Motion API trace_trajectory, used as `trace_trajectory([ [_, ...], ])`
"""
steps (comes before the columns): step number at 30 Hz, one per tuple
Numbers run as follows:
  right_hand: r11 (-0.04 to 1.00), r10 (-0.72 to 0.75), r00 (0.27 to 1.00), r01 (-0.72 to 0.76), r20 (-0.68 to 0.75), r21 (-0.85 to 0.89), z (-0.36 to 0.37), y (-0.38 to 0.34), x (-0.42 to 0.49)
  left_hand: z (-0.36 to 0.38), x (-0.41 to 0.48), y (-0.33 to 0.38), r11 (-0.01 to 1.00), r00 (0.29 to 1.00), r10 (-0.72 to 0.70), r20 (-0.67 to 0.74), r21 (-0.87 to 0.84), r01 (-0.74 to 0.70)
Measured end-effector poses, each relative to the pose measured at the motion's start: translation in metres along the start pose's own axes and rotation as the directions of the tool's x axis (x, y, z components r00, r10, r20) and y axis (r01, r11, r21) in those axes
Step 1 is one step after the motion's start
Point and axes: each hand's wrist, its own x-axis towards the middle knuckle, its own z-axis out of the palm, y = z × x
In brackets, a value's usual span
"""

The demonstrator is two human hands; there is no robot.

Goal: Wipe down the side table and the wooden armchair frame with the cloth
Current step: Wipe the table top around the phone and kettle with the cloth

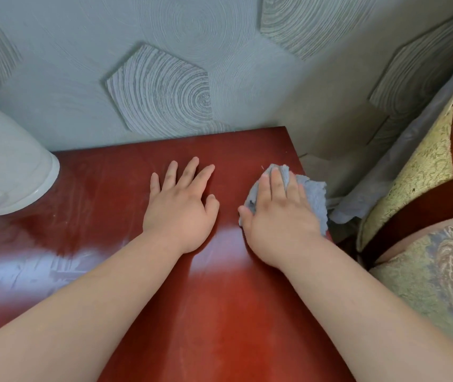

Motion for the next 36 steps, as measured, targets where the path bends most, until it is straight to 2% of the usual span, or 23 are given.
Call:
trace_trajectory([
  [4, 0.998, 0.056, 0.998, -0.056, 0.007, 0.023, -0.012, 0.023, 0.070, 0.001, 0.000, 0.000, 1.000, 1.000, -0.007, 0.003, 0.004, 0.007],
  [6, 0.998, 0.048, 0.999, -0.048, 0.003, 0.048, -0.013, 0.028, 0.078, 0.001, 0.000, 0.000, 1.000, 1.000, -0.007, 0.005, 0.005, 0.007],
  [8, 0.998, -0.006, 1.000, 0.006, -0.008, 0.058, -0.009, 0.023, 0.060, 0.001, 0.001, 0.000, 1.000, 1.000, -0.005, 0.008, 0.002, 0.005],
  [11, 0.980, -0.176, 0.983, 0.180, -0.057, 0.080, 0.004, 0.004, -0.006, 0.000, 0.000, 0.000, 1.000, 1.000, -0.006, 0.008, -0.004, 0.006],
  [14, 0.963, -0.256, 0.967, 0.254, 0.003, 0.085, 0.008, -0.004, -0.058, -0.001, 0.000, 0.000, 1.000, 1.000, -0.003, 0.013, -0.004, 0.003],
  [16, 0.967, -0.245, 0.969, 0.242, 0.027, 0.074, 0.008, 0.005, -0.072, -0.003, -0.002, 0.000, 1.000, 1.000, 0.001, 0.024, -0.021, 0.000],
  [19, 0.989, -0.135, 0.990, 0.132, 0.043, 0.064, 0.008, 0.026, -0.087, -0.005, -0.004, 0.001, 0.998, 1.000, -0.003, 0.007, -0.063, 0.003],
  [23, 0.997, 0.014, 0.997, -0.020, 0.074, 0.072, 0.016, 0.033, -0.119, -0.006, -0.012, 0.002, 0.989, 0.995, 0.017, -0.101, -0.146, -0.032],
  [26, 0.992, -0.073, 0.992, 0.061, 0.104, 0.113, 0.019, 0.013, -0.153, -0.005, -0.021, 0.005, 0.977, 0.985, 0.068, -0.158, -0.192, -0.098],
  [30, 0.963, -0.255, 0.958, 0.239, 0.132, 0.128, 0.024, -0.004, -0.194, 0.000, -0.046, 0.016, 0.962, 0.983, 0.117, -0.141, -0.229, -0.147],
  [33, 0.965, -0.239, 0.965, 0.223, 0.112, 0.136, 0.025, 0.012, -0.200, 0.002, -0.074, 0.028, 0.943, 0.973, 0.176, -0.148, -0.256, -0.210],
  [36, 0.991, -0.126, 0.983, 0.118, 0.133, 0.064, 0.026, 0.031, -0.204, 0.004, -0.108, 0.046, 0.925, 0.962, 0.239, -0.129, -0.272, -0.266],
])
